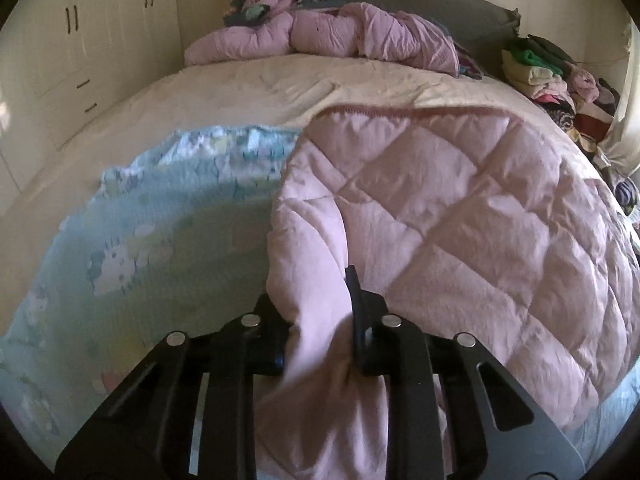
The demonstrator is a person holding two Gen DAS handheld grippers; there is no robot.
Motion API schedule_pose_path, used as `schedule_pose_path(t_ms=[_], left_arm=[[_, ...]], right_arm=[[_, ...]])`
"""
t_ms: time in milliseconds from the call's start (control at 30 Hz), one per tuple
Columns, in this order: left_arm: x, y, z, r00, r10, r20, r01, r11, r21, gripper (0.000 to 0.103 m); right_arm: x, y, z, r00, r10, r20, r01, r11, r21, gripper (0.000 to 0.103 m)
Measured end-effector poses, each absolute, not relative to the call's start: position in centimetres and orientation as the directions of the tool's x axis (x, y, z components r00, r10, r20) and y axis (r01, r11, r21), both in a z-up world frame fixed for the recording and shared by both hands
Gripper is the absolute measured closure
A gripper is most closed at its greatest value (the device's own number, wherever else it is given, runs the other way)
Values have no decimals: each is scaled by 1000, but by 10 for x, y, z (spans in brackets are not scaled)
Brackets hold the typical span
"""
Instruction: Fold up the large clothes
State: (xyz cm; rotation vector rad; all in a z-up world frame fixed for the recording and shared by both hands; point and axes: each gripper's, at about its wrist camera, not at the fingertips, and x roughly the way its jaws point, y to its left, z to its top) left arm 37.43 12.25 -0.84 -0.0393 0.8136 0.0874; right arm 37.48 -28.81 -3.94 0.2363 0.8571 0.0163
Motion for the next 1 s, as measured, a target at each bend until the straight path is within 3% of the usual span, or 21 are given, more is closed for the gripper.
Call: schedule_pose_path(t_ms=[167, 567, 667, 800, 833, 900, 1000], left_arm=[[401, 126, -11, 666, 81, -742, -133, 991, -12, 88], [419, 122, -36, 631, 112, -768, -141, 990, 29, 82], [414, 125, -33, 629, 93, -772, -142, 990, 3, 79], [403, 128, -20, 632, 110, -767, -148, 989, 20, 55], [398, 128, -14, 643, 107, -758, -147, 989, 16, 52], [389, 127, -4, 664, 117, -738, -151, 988, 20, 45], [376, 120, 10, 695, 92, -713, -137, 991, -6, 44]], right_arm=[[403, -296, -36, 666, 89, -741, 147, 958, 247, 89], [428, -273, -71, 620, -40, -784, 182, 979, 95, 84], [427, -274, -71, 608, -45, -793, 183, 979, 85, 76], [416, -281, -59, 621, -46, -782, 227, 966, 123, 67], [413, -280, -53, 631, -52, -774, 228, 966, 121, 59], [400, -275, -38, 679, -43, -733, 217, 966, 144, 45], [376, -250, -13, 757, -6, -653, 138, 979, 151, 42]])
